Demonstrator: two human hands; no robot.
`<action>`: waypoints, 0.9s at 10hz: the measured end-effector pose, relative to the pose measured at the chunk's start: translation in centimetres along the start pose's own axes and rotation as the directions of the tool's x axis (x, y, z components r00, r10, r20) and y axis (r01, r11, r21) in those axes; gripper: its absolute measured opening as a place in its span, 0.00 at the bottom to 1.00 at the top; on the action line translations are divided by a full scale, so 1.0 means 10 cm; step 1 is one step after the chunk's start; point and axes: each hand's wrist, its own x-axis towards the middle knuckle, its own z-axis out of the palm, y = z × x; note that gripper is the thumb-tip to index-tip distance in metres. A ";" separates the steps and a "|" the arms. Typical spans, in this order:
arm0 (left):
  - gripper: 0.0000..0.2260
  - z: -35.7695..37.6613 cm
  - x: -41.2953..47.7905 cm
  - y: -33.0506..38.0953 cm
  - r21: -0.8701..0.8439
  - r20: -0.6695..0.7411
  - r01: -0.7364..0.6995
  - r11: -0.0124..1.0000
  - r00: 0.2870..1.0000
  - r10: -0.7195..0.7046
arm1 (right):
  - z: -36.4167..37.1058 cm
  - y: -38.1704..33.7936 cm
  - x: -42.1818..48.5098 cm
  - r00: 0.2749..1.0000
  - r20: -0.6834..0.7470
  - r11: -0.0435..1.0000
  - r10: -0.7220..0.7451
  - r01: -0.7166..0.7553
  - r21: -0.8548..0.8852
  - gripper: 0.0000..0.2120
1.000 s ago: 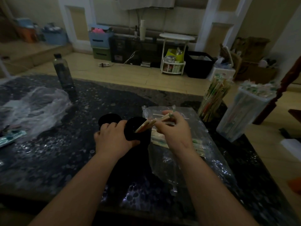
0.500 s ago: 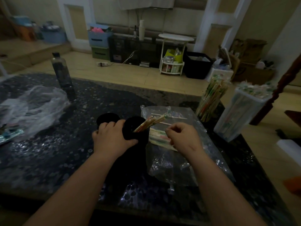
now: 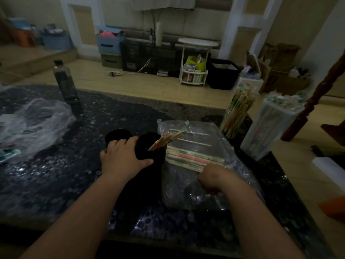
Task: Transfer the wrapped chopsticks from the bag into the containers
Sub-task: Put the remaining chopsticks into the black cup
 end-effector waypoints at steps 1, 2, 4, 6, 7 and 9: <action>0.38 0.00 -0.01 0.00 -0.003 -0.001 0.001 1.000 1.000 -0.001 | 0.03 0.04 0.02 0.999 0.037 0.994 0.026 -0.022 -0.103 0.09; 0.37 0.00 -0.01 0.00 0.000 -0.009 -0.002 1.000 1.000 0.002 | 0.09 0.09 0.07 0.995 0.062 0.993 0.084 -0.079 -0.086 0.16; 0.38 0.00 0.00 0.00 0.000 -0.009 -0.004 1.000 1.000 0.004 | 0.25 0.23 0.20 0.983 -0.006 0.981 0.181 -0.181 -0.069 0.19; 0.38 -0.01 -0.01 0.00 0.001 -0.006 -0.008 1.000 1.000 0.008 | 0.38 0.27 0.26 0.954 -0.194 0.973 0.229 -0.217 0.082 0.23; 0.38 -0.01 -0.02 0.00 -0.003 -0.010 -0.006 1.000 1.000 0.006 | 0.45 0.29 0.28 0.928 -0.277 0.963 0.249 -0.207 0.173 0.32; 0.38 -0.02 -0.02 0.00 0.002 -0.007 -0.004 1.000 1.000 0.004 | 0.53 0.32 0.35 0.942 -0.294 0.958 0.159 -0.075 0.278 0.31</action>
